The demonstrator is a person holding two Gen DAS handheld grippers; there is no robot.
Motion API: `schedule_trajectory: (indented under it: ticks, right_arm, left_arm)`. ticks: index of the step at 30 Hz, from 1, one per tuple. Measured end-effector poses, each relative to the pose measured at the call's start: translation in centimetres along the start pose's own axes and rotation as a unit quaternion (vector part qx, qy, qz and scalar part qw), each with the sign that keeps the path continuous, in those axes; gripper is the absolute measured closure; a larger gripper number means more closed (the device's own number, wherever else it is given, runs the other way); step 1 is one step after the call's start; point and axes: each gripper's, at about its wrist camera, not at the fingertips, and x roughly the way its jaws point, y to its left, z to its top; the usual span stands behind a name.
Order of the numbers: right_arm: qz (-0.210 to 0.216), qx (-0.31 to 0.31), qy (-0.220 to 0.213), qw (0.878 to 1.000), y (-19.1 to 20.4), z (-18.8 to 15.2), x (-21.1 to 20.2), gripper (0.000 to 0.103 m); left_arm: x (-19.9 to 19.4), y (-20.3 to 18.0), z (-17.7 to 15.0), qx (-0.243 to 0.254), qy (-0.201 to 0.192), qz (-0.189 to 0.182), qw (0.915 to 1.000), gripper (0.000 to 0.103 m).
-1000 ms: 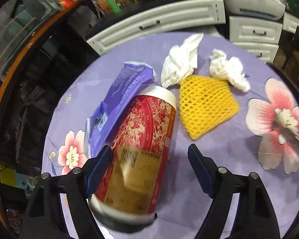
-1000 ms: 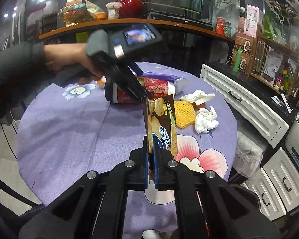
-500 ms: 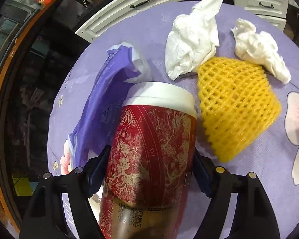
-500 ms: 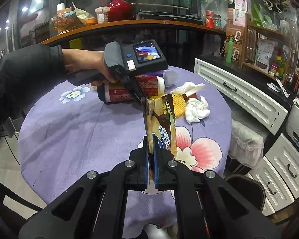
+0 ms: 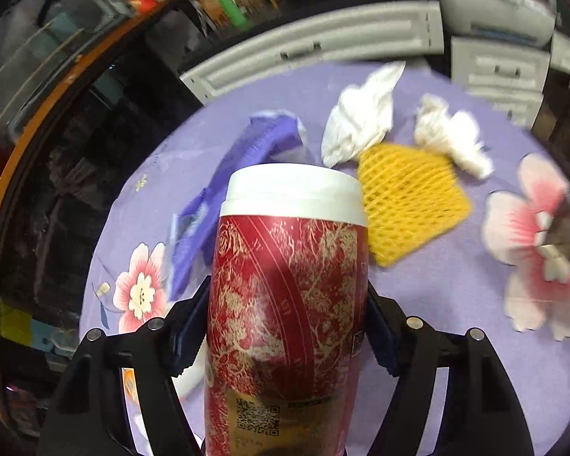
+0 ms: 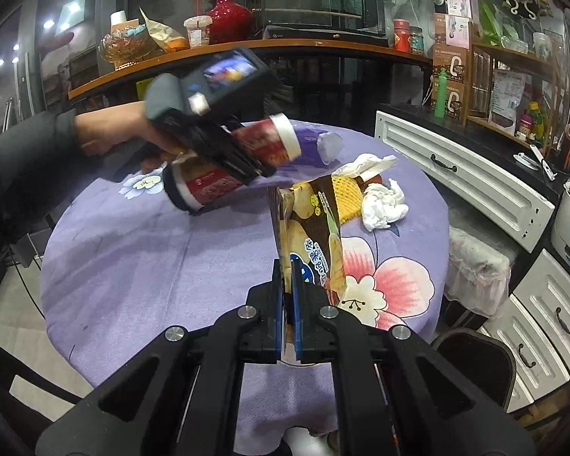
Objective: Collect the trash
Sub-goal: 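Grasp the red-gold coffee cup with the left gripper while the right grasps the snack wrapper, then carry the snack wrapper over the black bin and open the right gripper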
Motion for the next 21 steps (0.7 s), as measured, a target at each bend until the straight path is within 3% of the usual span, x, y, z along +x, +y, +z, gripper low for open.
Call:
schedule_trajectory:
  ticks: [7, 10, 21]
  right_arm:
    - [0.004, 0.009, -0.006, 1.000, 0.1, -0.2, -0.8, 0.098]
    - [0.006, 0.015, -0.011, 1.000, 0.0, -0.4, -1.4, 0.098]
    - [0.014, 0.038, -0.034, 0.999, -0.4, -1.6, -3.9, 0.098]
  left_arm:
    - [-4.6, 1.1, -3.0, -0.071, -0.076, -0.022, 0.9944, 0.033]
    - [-6.0, 0.7, -4.3, -0.094, -0.103, -0.014, 0.9902, 0.033]
    - [-10.9, -1.4, -7.6, -0.183, -0.189, -0.020, 0.9645, 0.033]
